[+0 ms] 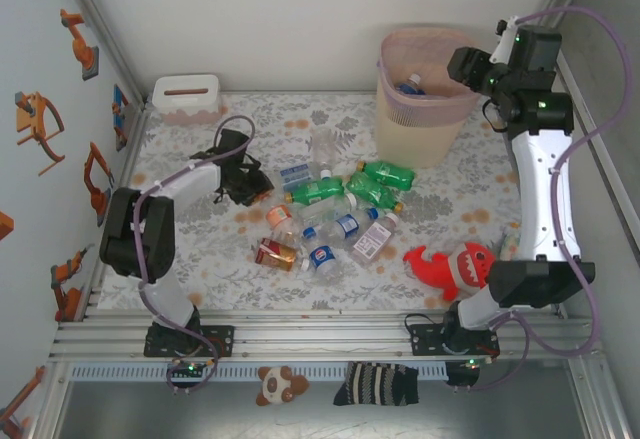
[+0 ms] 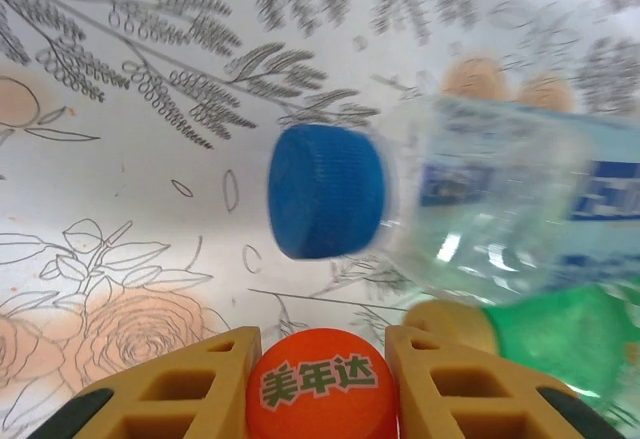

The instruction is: Put the plastic bottles in the bin

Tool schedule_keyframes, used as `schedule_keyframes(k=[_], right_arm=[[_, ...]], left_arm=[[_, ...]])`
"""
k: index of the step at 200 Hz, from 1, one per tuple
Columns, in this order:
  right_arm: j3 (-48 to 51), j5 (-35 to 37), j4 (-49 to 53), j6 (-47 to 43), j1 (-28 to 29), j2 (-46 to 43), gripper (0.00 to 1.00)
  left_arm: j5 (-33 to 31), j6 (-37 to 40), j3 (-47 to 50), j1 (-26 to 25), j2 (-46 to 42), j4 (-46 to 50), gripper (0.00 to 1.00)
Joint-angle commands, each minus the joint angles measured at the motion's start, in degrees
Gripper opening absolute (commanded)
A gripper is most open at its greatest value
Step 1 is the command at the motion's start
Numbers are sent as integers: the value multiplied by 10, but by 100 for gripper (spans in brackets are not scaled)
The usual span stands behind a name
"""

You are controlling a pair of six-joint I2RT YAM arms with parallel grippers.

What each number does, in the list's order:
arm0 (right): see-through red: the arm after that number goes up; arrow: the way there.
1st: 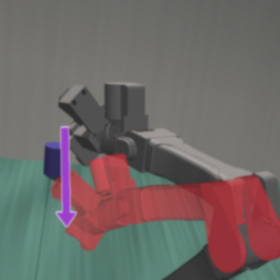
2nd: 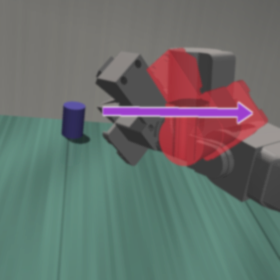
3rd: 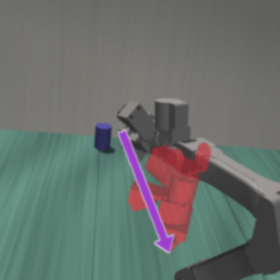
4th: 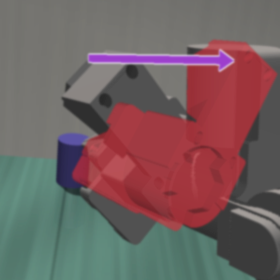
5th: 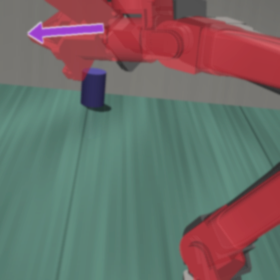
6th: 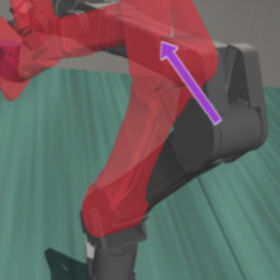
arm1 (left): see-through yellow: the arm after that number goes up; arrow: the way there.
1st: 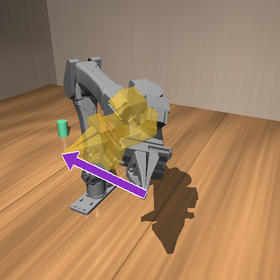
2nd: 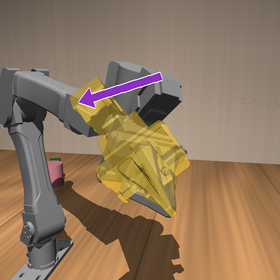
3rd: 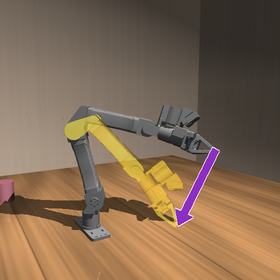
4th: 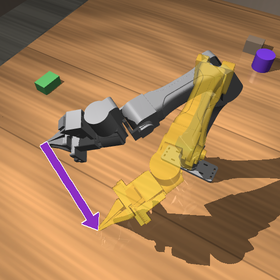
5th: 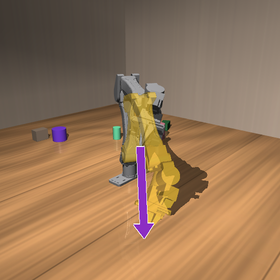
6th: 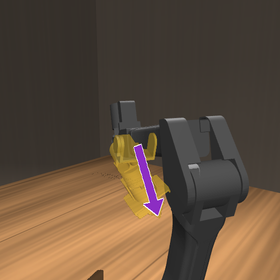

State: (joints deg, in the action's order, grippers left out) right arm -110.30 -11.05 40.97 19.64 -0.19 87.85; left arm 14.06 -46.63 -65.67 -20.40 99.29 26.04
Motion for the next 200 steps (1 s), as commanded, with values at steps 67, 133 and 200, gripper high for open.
schedule_keyframes(k=[67,133,200], right_arm=[[147,-217,-103,-44,39,-85,60],[276,-354,-228,-107,160,-145,61],[335,-369,-304,-127,276,-171,65]], left_arm=[[38,126,6,-3,-193,-85,20],[197,220,-12,-34,-271,-229,14],[311,224,-10,-64,-328,-358,6]])
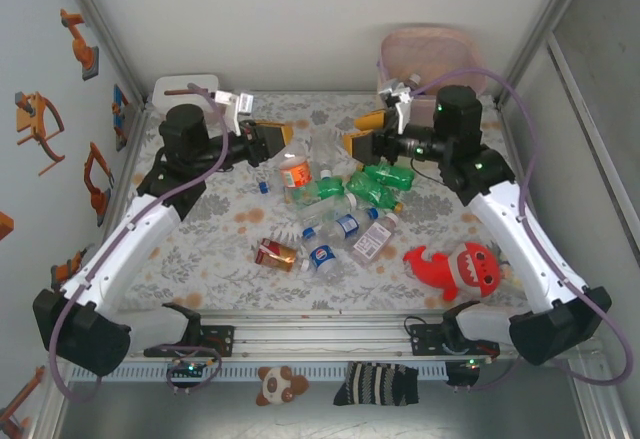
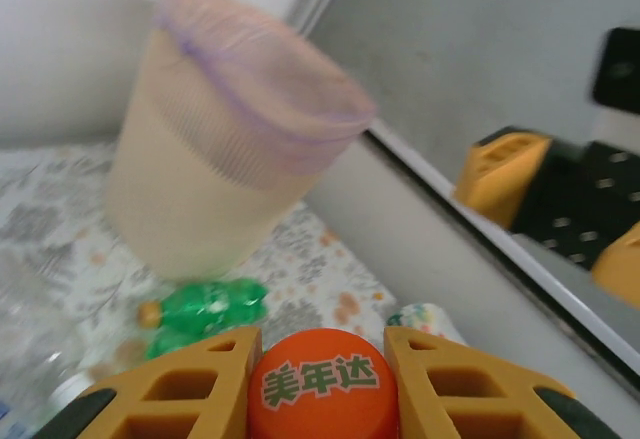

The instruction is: Put the plastic bottles in the bin

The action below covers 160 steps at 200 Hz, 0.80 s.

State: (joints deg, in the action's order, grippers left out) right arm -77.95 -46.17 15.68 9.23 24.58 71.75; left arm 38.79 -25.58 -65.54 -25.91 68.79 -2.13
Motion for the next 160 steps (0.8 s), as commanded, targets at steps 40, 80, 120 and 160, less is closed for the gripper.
schedule_keyframes(k=[40,80,120,160], right_arm=[[33,-30,-106,-32,81,-7,71],[44,-39,-130,-31,116,2,75],[48,-89,-124,-36,152,9,76],[57,-66,-96,-40,164,2,71]], left_arm=[[93,9,-11,-32,-38,-118,3],[115,12,-11,-56,-48,-139,0],[113,17,-13,-72,-58,-147,0],[110,18,-11,-75,-71,-148,0]])
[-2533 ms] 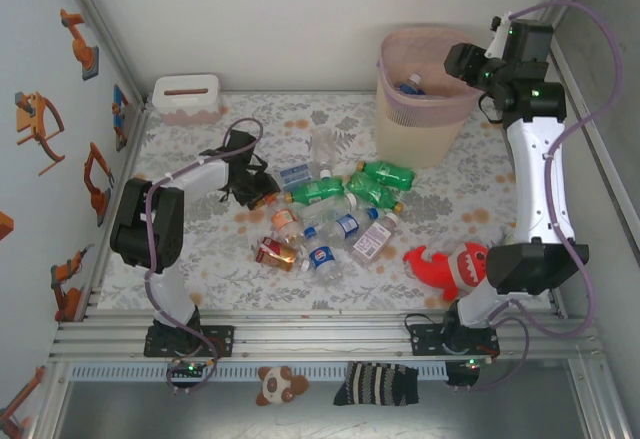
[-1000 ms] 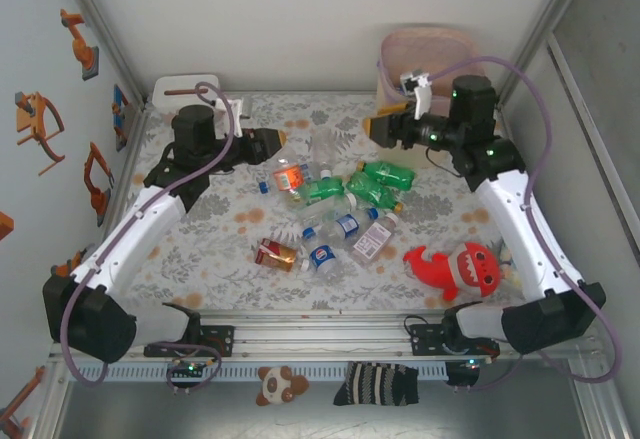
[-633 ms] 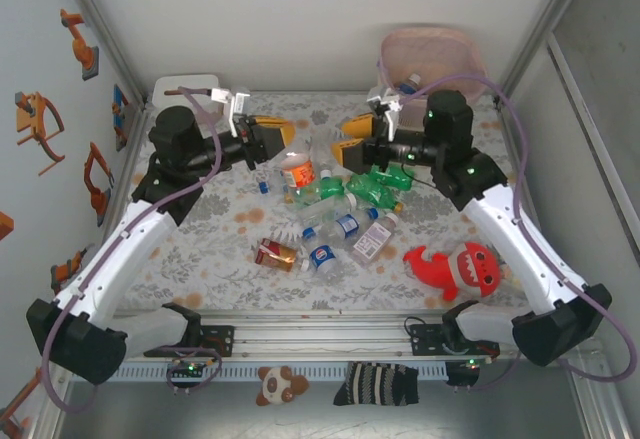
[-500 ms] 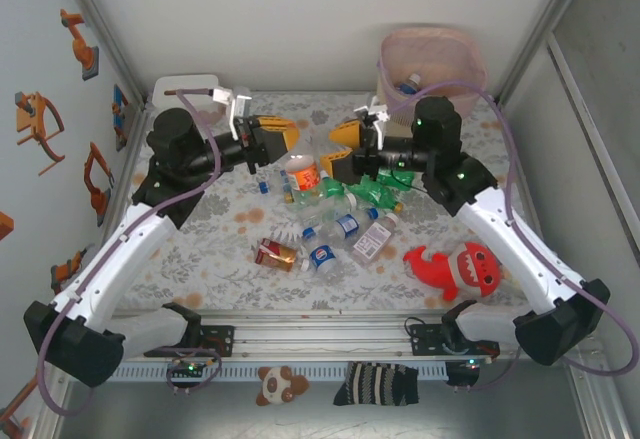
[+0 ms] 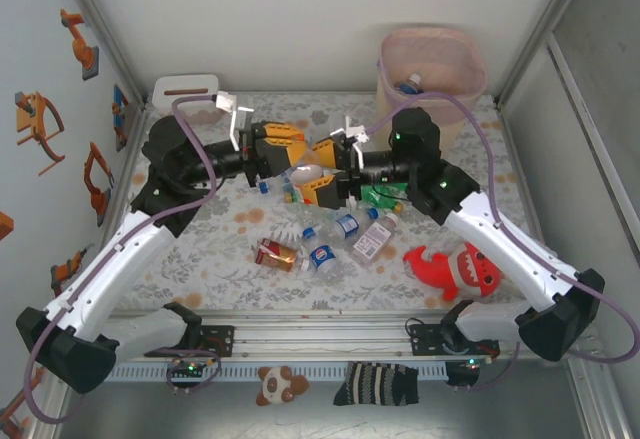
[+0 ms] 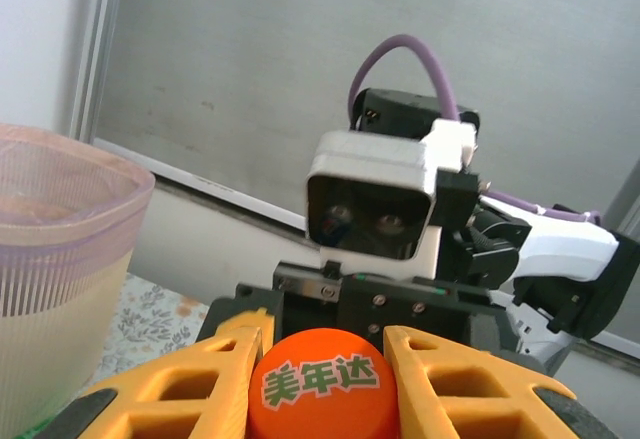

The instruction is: Put the plastic bottles in the bin

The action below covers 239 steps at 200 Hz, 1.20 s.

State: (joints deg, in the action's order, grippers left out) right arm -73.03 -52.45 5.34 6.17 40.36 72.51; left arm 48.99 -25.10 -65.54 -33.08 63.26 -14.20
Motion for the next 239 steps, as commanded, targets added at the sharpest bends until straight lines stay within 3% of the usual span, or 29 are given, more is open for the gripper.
schedule_keyframes(k=[1,59,81,101,121,147,185,208,239], right_arm=[[8,-2,8,-9,7,-6,71],[-17,-3,5,10,13,10,58],[-24,25,9,13,13,7,52],[-23,88,6,22,13,-2,51],[-28,132,17,14,11,-11,50],[-50,177,53,-4,-3,-15,50],[-100,244,118,-18,-49,-1,50],[-146,295,158,-11,-97,19,50],[-203,313,183,-12,-171,53,50]], left_arm=[[8,13,-11,-4,-16,-28,0],[-1,15,-17,-6,-24,-24,0],[-17,33,-26,-6,-29,5,7],[-55,48,-25,-6,-40,37,29],[-120,68,-22,-5,-54,86,57],[-202,87,-10,-5,-81,127,70],[-264,100,12,-5,-108,166,72],[-272,93,17,-6,-113,183,71],[-276,84,27,-6,-115,187,71]])
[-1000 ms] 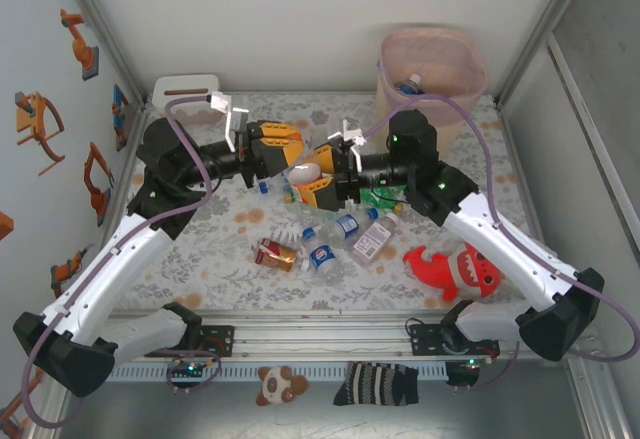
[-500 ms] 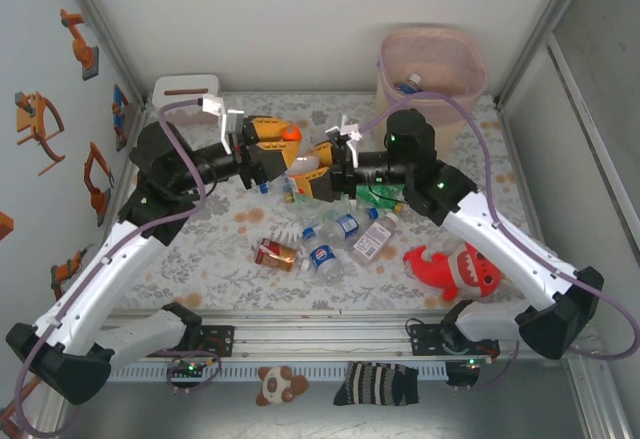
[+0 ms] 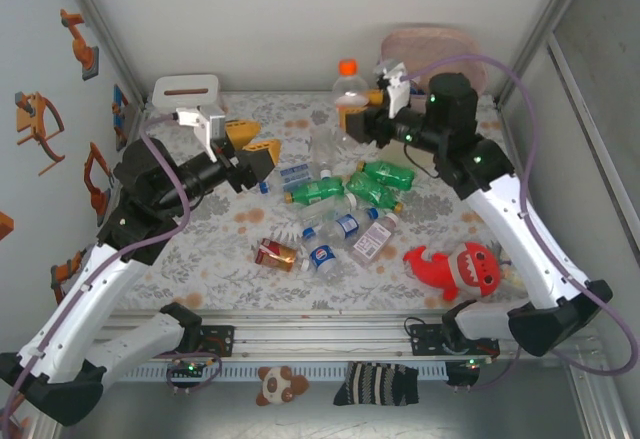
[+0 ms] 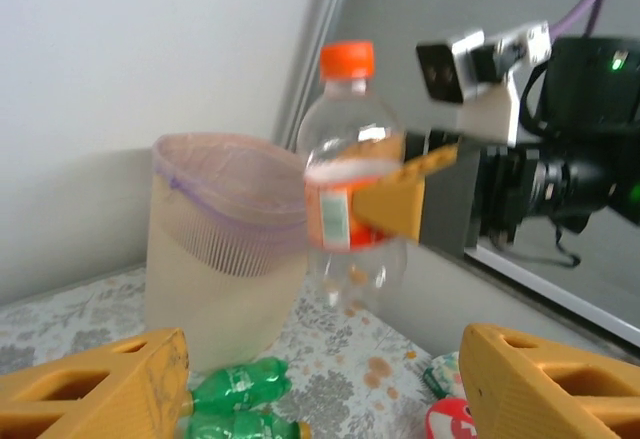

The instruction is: Put the plastic bottles in the bin

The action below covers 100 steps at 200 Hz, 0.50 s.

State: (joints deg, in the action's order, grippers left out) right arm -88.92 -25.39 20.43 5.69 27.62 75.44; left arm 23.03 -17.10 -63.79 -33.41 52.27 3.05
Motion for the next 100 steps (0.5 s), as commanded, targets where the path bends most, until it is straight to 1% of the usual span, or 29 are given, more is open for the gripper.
schedule_keyframes(k=[1,30,62,100], right_arm=[[-46,44,33,-7,-46,24,50],[-120,99,83,-20,-94,78,50],[-180,131,104,-19,-141,134,50],[-290,183,179,-37,-184,220,50]], left_arm=[[-16,3,10,-2,-4,14,71],[-16,1,14,-2,-3,17,70],[-18,-2,17,-2,2,17,70],[-16,-5,17,-2,10,20,69]])
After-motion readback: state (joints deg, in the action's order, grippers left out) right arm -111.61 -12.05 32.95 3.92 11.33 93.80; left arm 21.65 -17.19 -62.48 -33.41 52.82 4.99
